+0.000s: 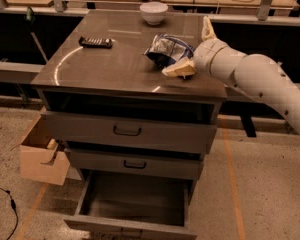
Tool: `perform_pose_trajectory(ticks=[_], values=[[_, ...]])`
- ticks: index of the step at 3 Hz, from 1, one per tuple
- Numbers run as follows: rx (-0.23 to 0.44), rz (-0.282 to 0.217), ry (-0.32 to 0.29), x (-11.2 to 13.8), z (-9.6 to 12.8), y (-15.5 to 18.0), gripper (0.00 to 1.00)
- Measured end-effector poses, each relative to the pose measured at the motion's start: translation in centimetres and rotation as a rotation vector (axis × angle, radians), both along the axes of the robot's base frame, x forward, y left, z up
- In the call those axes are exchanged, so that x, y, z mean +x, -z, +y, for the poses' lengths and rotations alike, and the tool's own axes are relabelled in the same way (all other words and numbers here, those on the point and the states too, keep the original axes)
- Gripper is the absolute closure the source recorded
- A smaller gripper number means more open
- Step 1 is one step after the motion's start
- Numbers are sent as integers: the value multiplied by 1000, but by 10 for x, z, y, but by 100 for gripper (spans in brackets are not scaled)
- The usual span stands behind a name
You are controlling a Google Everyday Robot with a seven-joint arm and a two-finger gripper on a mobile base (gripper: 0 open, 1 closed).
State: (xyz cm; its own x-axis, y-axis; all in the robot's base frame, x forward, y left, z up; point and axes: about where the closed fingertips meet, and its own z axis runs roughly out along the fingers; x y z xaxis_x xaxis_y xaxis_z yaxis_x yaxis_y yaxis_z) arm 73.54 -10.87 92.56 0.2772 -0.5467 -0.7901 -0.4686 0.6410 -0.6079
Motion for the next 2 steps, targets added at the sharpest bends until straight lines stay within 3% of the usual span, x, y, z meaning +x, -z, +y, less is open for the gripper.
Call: perform_pose_trajectory(ticks=[1,2], values=[[57,36,12,-32,-15,-6,0],[131,126,-16,-70,-27,0,0]])
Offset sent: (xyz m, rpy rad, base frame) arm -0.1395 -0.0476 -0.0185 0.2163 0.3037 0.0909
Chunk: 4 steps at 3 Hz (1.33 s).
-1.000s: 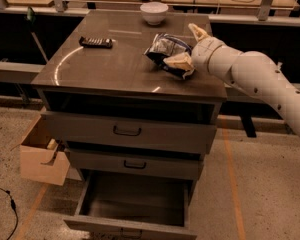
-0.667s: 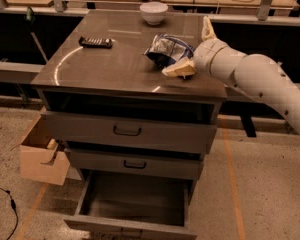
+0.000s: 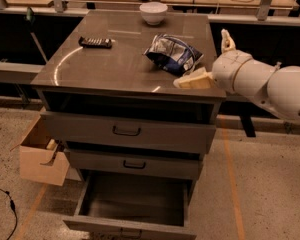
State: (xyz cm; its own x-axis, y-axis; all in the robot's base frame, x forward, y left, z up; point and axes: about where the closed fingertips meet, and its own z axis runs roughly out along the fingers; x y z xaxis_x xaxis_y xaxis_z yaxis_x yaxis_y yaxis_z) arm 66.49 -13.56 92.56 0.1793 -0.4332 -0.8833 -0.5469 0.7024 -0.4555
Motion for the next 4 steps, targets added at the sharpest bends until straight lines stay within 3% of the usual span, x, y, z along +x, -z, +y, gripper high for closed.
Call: perform_pose_trajectory(ticks=[1,2,3,4], values=[[78,184,-114,-42,-4,31,0],[89,320,-263,-72,12,73,0],[69,415,-477,-107,40,91,0],[49,447,-529,-123,45,96,0]])
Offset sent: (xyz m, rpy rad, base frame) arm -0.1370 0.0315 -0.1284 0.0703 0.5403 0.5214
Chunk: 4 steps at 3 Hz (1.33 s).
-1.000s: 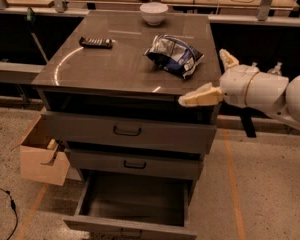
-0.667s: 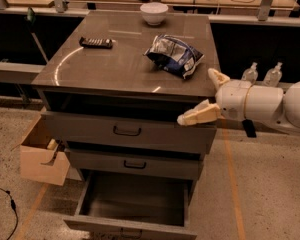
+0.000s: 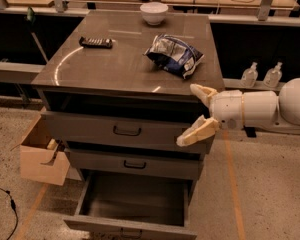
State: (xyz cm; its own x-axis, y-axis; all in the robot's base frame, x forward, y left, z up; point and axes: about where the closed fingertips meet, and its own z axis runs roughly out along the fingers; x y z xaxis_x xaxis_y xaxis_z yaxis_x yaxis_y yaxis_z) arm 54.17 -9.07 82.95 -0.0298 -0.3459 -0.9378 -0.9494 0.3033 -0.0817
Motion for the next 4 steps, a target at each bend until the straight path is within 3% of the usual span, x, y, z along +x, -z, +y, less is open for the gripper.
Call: perform_pose_trajectory(ticks=[1,4], values=[[0,0,0,0,0,0,0],[173,-67,-79,-2,18,-41,0]])
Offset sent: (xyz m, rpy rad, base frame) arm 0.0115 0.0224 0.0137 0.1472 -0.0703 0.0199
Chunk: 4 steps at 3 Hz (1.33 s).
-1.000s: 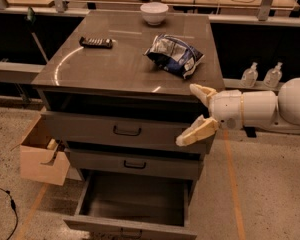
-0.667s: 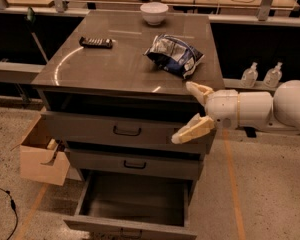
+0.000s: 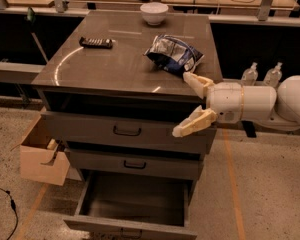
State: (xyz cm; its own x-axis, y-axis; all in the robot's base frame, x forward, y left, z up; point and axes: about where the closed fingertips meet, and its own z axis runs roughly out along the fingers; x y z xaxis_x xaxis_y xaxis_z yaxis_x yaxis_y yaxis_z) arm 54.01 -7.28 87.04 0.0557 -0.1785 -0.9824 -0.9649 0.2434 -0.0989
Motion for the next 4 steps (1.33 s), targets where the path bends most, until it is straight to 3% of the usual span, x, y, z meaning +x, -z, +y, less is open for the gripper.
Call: perform_pose_trajectory(ticks=[2,3,4], values=[[-126,75,-129,-51,11,11,0],[-171,96,-163,-85,18,36,0],[-262,114,-140,-118,15,74,0]])
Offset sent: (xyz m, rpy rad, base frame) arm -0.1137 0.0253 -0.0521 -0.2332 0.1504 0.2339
